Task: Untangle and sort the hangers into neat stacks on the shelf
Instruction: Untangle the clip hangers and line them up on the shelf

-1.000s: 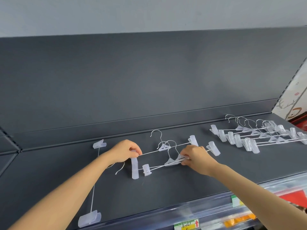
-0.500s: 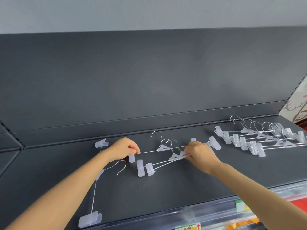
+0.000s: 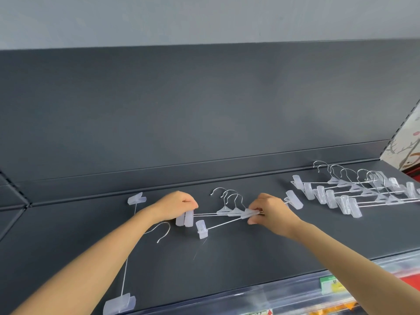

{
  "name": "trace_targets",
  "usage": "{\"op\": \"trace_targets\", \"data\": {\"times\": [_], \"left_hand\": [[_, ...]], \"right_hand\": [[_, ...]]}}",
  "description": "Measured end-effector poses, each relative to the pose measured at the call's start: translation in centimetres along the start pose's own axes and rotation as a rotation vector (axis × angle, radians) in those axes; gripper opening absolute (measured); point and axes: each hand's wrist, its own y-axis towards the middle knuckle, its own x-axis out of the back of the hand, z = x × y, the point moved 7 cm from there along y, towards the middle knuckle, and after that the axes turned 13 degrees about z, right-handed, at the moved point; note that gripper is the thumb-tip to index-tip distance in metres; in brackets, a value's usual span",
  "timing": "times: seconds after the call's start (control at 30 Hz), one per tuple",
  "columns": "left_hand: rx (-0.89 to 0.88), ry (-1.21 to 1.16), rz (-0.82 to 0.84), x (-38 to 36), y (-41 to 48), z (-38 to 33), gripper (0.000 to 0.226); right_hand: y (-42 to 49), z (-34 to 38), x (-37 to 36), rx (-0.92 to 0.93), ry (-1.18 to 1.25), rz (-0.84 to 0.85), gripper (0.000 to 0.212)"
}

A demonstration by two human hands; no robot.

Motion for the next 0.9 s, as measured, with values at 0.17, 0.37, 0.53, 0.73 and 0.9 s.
{"op": "trace_targets", "data": {"times": [0.17, 0.37, 0.53, 0.73, 0.9], "left_hand": [[-0.016, 0.140, 0.037, -1.0, 0.5, -1.0, 0.015], [0.004, 0.188, 0.034, -1.4, 1.1, -1.6, 0.012], [0.022, 0.120, 0.044, -1.5, 1.2, -1.7, 0.011], [0.050, 0.081, 0.043, -1.6, 0.9, -1.2, 0.028], [0.037, 0.078, 0.030, -1.6, 0.7, -1.5, 0.036]], "right_hand": [[-0.7, -0.1, 0.0, -0.041, 0.034, -0.030, 0.018], [-1.0, 0.4, -0.2, -0.097, 0.028, -0.033, 0.027], [-0.8, 1.1, -0.8, -0.100, 0.007, -0.016, 0.023], [-1.0, 0.3, -0.5, -0.128, -0.041, 0.026, 0.035], [-1.1, 0.7, -0.9, -0.097, -0.094, 0.072, 0.042]]}}
